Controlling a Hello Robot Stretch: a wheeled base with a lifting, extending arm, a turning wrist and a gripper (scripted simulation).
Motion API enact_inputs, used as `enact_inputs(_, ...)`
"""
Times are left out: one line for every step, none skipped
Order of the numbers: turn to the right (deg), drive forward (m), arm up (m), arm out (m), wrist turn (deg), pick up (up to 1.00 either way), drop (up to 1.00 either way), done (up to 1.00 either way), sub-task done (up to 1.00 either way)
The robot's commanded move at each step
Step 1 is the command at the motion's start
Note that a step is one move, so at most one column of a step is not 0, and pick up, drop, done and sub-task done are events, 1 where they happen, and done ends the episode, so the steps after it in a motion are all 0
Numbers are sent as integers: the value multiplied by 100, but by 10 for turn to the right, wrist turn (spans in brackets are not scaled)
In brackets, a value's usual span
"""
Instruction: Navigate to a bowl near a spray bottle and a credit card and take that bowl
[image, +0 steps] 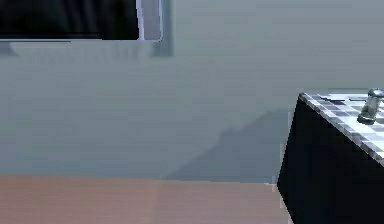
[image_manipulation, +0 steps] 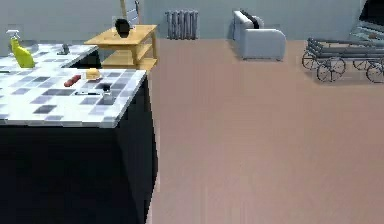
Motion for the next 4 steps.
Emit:
enact_inputs(120,0,0,0,0,0,0,0,0)
enact_inputs(0,75,0,0,0,0,0,0,0)
enact_inputs(450,0,0,0,0,0,0,0,0)
enact_inputs(450,0,0,0,0,0,0,0,0)
